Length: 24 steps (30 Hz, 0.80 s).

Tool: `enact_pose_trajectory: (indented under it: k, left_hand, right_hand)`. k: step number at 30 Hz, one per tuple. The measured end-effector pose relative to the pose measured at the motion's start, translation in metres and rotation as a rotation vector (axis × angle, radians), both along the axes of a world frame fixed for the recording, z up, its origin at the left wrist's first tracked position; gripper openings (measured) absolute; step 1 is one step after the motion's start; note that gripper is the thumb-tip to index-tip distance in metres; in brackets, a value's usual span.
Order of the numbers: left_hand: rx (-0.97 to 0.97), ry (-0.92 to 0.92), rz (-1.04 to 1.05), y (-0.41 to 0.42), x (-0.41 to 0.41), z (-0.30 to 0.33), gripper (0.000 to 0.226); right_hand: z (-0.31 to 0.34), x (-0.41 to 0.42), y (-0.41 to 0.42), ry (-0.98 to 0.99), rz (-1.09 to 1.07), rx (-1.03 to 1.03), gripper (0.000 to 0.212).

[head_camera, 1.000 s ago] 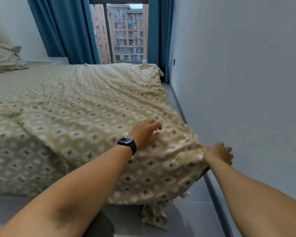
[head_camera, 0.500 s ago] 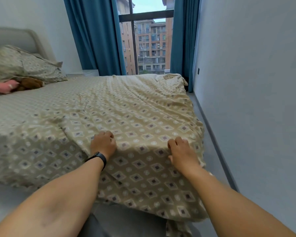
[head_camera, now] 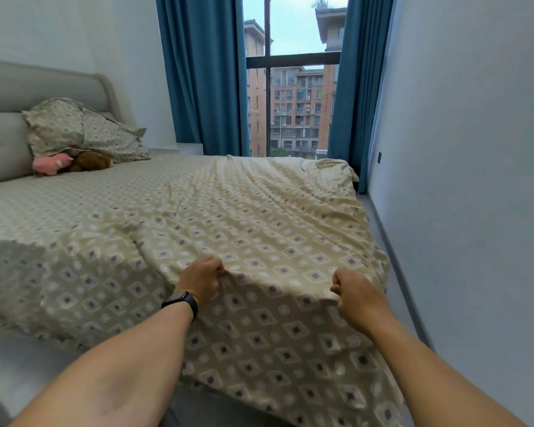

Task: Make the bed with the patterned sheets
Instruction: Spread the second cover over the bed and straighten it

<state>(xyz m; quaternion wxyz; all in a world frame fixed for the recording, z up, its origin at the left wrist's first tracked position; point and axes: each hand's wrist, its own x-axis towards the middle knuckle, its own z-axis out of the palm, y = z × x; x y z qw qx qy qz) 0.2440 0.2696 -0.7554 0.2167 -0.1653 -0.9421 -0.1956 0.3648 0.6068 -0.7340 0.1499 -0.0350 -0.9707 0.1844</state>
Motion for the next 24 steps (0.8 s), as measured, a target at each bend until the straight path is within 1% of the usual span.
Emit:
enact_pose_trajectory:
  k: [2, 4, 5, 6, 8, 9, 11, 15, 17, 19, 21, 23, 24]
  left_hand:
    - [0.036, 0.001, 0.036, 0.006, -0.004, 0.004, 0.009]
    - [0.049, -0.001, 0.057, 0.011, -0.005, 0.006, 0.011]
    - [0.05, -0.003, 0.066, 0.014, -0.004, 0.007, 0.012]
    - [0.056, -0.006, 0.07, 0.016, -0.002, 0.008, 0.013]
    - [0.085, -0.014, 0.061, 0.021, -0.001, 0.009, 0.013]
    - [0.101, -0.021, 0.04, 0.024, 0.0, 0.009, 0.011]
    - [0.094, -0.027, -0.037, 0.035, 0.004, 0.013, 0.018]
    - [-0.087, -0.034, -0.303, 0.073, 0.016, 0.017, 0.023]
    - [-0.144, -0.021, -0.396, 0.091, 0.019, 0.016, 0.02]
    - [-0.164, -0.031, -0.446, 0.105, 0.021, 0.015, 0.014]
    - [-0.154, -0.085, -0.459, 0.115, 0.024, 0.016, 0.017]
    - [-0.165, -0.103, -0.47, 0.118, 0.025, 0.016, 0.022]
    - [-0.162, -0.099, -0.48, 0.12, 0.025, 0.017, 0.02]
  right_hand:
    - [0.007, 0.001, 0.001, -0.003, -0.018, -0.033, 0.022]
    - [0.009, 0.005, 0.002, -0.071, 0.005, 0.02, 0.01]
    - [0.008, 0.008, 0.002, -0.117, 0.005, 0.077, 0.011]
    - [0.003, 0.01, 0.001, -0.137, 0.0, 0.134, 0.017]
    - [-0.004, 0.012, 0.001, -0.077, -0.032, 0.221, 0.019]
    - [-0.005, 0.012, 0.001, -0.029, -0.055, 0.249, 0.016]
    - [0.0, 0.011, 0.003, 0.031, -0.073, 0.264, 0.011]
    - [0.0, 0.006, 0.01, 0.021, -0.065, 0.241, 0.007]
    - [-0.001, 0.006, 0.01, 0.022, -0.058, 0.219, 0.006]
    - [0.0, 0.007, 0.01, 0.023, -0.048, 0.201, 0.011]
    - [0.003, 0.007, 0.012, 0.03, -0.044, 0.195, 0.011]
    - [0.007, 0.006, 0.015, 0.046, -0.046, 0.178, 0.011]
    - [0.009, 0.006, 0.015, 0.058, -0.044, 0.173, 0.011]
